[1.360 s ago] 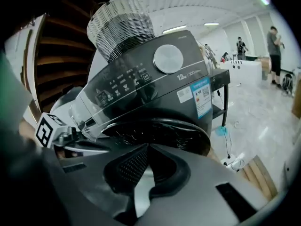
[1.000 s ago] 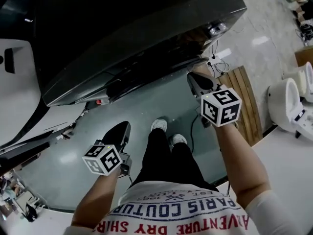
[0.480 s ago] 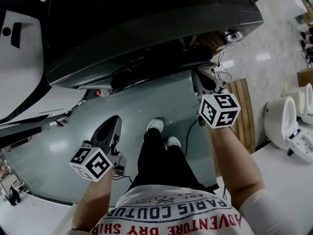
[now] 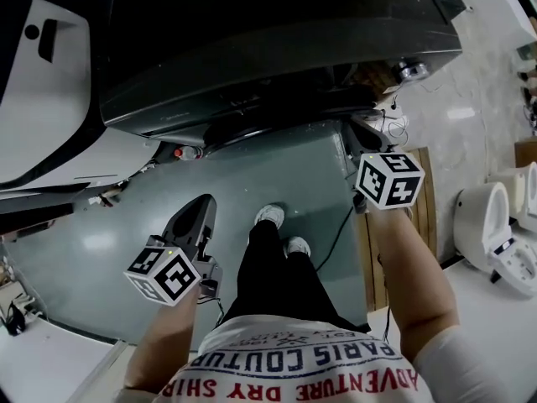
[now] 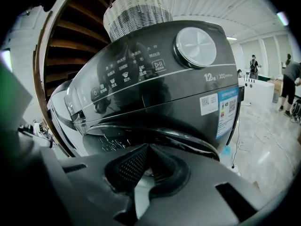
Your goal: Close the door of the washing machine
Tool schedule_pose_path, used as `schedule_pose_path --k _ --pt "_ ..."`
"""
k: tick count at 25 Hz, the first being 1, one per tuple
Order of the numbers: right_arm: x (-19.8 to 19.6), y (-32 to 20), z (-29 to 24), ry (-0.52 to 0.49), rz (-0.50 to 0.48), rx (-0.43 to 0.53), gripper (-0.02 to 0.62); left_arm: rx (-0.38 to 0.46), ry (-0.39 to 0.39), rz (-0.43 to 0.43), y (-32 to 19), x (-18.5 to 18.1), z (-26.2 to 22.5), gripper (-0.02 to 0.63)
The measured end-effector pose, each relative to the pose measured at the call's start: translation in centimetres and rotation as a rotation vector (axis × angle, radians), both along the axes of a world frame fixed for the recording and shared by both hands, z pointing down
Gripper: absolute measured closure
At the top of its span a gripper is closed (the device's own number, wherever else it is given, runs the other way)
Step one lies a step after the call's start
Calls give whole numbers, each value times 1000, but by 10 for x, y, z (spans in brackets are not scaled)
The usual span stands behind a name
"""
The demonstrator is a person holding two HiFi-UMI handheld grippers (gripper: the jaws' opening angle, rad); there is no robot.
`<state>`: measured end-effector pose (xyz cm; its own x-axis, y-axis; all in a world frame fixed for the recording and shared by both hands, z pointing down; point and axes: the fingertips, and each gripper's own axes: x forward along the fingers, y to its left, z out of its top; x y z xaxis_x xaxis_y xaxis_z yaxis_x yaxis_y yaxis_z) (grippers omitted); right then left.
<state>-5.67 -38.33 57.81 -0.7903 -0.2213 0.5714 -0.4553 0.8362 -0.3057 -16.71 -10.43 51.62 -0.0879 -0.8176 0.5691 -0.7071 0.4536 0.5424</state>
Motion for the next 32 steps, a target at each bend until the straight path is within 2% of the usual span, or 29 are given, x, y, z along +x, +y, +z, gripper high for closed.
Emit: schedule_pose_path --k 2,5,7,10,15,18,20,26,32 --pt "-2 2 -1 3 -34 -44 574 21 -19 24 -10 6 -11 580" --pt "-8 12 -21 -80 -86 -113 574 51 -42 63 -21 18 -27 580" --pt "-11 29 -44 -117 -143 -120 574 77 -45 81 -26 27 -38 580" --pt "-1 64 -86 -171 -226 -141 574 121 -46 106 -28 44 -61 580" --pt "29 139 -164 -226 -435 -215 574 193 -112 209 -26 77 -119 580" --pt "42 175 -213 -237 -554 -155 574 257 -148 243 -21 94 -162 580" --pt "51 192 -247 -258 -598 -110 574 295 -169 264 -16 106 -193 580" --pt "63 215 -339 -417 -640 -58 574 402 -271 324 -11 134 -276 580" --pt "93 227 -393 -471 -667 33 574 455 -354 373 -2 164 -330 580"
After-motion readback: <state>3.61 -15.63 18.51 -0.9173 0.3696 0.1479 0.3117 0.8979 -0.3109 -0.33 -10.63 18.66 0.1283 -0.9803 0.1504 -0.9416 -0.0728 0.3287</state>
